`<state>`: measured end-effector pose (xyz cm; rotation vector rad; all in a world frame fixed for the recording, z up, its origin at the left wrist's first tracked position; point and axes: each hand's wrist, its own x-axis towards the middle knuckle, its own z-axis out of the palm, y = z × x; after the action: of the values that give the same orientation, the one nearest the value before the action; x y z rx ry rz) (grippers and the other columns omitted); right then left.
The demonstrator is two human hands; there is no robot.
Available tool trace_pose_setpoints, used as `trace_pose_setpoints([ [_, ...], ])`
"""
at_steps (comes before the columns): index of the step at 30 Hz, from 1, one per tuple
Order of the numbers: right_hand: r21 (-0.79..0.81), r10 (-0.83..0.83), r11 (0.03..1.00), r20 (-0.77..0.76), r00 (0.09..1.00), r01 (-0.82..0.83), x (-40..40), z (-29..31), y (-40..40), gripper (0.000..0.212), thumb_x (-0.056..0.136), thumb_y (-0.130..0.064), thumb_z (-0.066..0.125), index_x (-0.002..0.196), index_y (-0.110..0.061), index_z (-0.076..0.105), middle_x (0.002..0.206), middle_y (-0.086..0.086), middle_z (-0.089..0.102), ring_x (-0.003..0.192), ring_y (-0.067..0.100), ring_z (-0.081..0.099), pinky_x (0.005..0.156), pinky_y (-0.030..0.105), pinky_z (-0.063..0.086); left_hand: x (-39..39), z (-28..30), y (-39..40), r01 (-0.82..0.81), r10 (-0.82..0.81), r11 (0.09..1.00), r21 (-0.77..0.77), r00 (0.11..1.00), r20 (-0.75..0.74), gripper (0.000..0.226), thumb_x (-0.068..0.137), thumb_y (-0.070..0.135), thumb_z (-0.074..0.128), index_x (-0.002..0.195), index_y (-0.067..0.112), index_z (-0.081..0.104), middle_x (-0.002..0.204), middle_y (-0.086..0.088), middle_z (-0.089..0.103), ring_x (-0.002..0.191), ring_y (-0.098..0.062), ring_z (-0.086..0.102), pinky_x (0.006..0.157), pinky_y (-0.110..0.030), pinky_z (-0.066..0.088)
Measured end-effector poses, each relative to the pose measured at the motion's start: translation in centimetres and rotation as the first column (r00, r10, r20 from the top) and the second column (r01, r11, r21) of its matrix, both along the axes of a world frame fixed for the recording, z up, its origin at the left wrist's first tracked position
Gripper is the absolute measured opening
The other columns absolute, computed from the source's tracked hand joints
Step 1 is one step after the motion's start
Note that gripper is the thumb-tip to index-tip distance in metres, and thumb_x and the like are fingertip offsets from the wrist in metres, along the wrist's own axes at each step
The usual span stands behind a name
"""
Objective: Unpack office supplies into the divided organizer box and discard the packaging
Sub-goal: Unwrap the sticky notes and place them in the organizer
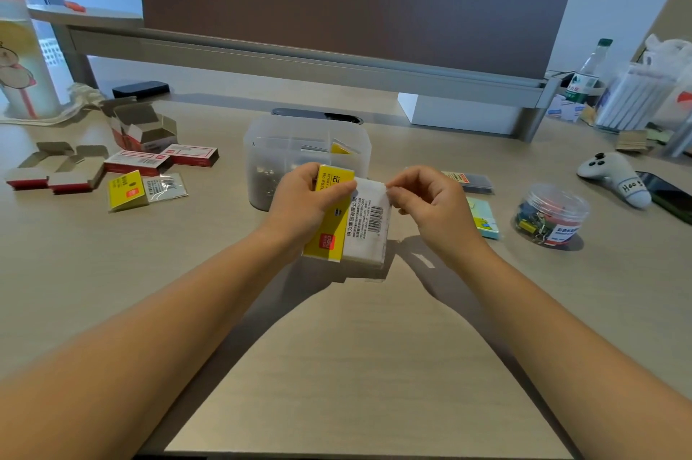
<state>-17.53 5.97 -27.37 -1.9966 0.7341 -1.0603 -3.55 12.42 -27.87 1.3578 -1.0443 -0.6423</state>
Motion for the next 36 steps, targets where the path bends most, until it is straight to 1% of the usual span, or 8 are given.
trace_pose_setpoints([
  [5,0.12,0.042,0.992,0.047,0.998,-0.047,-0.1,0.3,-0.1,0.024,0.088,-0.005,0.048,0.071,-0.021,0.05,0.075,-0.006,0.056,0.07,0.009,0.055,0.061,0.009,0.049,0.5,0.1,0.1,-0.01,0.01,1.0,0.014,0.999,-0.039,0.004,0.087,0.021,0.053,0.086,0.017,0.053,0.078,0.005,0.062,0.068,-0.008,0.062,0.046,-0.013,0.052],
  [9,0.064,0.045,0.997,-0.003,0.999,-0.044,0.2,0.0,0.0,0.008,0.085,-0.014,0.055,0.078,-0.011,0.055,0.074,-0.006,0.057,0.068,0.008,0.055,0.056,0.008,0.047,0.1,0.1,0.2,-0.081,0.082,0.996,-0.021,0.994,0.077,0.013,0.086,0.021,0.055,0.093,0.011,0.052,0.088,-0.002,0.06,0.078,-0.016,0.061,0.064,-0.025,0.052],
  [13,-0.008,-0.053,0.999,-0.036,0.998,0.053,0.9,-0.3,0.0,0.012,0.08,-0.017,0.063,0.081,-0.011,0.053,0.072,-0.007,0.052,0.065,0.007,0.05,0.049,0.005,0.043,-0.1,0.1,0.3,-0.112,0.117,0.992,-0.054,0.986,0.115,0.013,0.085,0.021,0.055,0.093,0.012,0.05,0.094,-0.006,0.058,0.086,-0.02,0.059,0.072,-0.028,0.051],
  [22,0.08,-0.016,0.997,0.03,0.999,0.013,0.8,0.2,-0.2,0.025,0.081,-0.002,0.058,0.073,-0.022,0.045,0.077,0.002,0.051,0.078,0.026,0.062,0.06,0.014,0.054,0.7,0.4,0.3,-0.107,0.107,0.993,-0.047,0.994,0.003,0.009,0.086,0.02,0.053,0.094,0.015,0.052,0.084,0.005,0.058,0.071,-0.006,0.058,0.057,-0.018,0.051],
  [25,0.129,-0.005,0.992,0.054,0.999,-0.002,0.7,0.5,-0.4,0.025,0.082,0.0,0.056,0.074,-0.021,0.045,0.08,0.0,0.051,0.073,0.02,0.065,0.061,0.02,0.057,0.8,0.6,0.5,-0.093,0.089,0.994,-0.053,0.994,-0.069,0.006,0.087,0.02,0.052,0.091,0.015,0.052,0.077,0.007,0.059,0.067,-0.005,0.059,0.045,-0.012,0.05],
  [28,0.155,0.013,0.988,0.065,0.998,-0.023,0.7,0.9,-0.3,0.025,0.084,0.001,0.053,0.074,-0.02,0.046,0.081,0.001,0.052,0.055,0.007,0.064,0.056,0.015,0.055,0.9,0.9,0.8,-0.082,0.076,0.995,-0.054,0.991,-0.111,0.005,0.087,0.02,0.051,0.083,0.019,0.053,0.077,0.007,0.06,0.066,-0.006,0.06,0.043,-0.011,0.05],
  [33,0.006,-0.013,1.0,-0.027,1.0,0.013,1.3,1.7,-0.1,0.018,0.087,-0.006,0.05,0.076,-0.02,0.054,0.078,-0.009,0.055,0.065,0.008,0.059,0.062,0.019,0.053,1.5,1.7,1.4,-0.078,0.07,0.995,-0.056,0.989,-0.131,0.011,0.089,0.022,0.048,0.079,0.024,0.049,0.081,0.007,0.06,0.071,-0.009,0.062,0.05,-0.017,0.053],
  [36,0.016,0.045,0.999,-0.031,0.999,-0.044,2.1,2.6,0.0,0.011,0.088,-0.014,0.05,0.081,-0.019,0.057,0.08,-0.011,0.056,0.07,0.008,0.058,0.06,0.016,0.052,2.3,2.7,1.9,-0.076,0.064,0.994,-0.077,0.987,-0.146,0.009,0.09,0.021,0.047,0.081,0.022,0.049,0.084,0.004,0.06,0.075,-0.011,0.061,0.058,-0.023,0.054],
])
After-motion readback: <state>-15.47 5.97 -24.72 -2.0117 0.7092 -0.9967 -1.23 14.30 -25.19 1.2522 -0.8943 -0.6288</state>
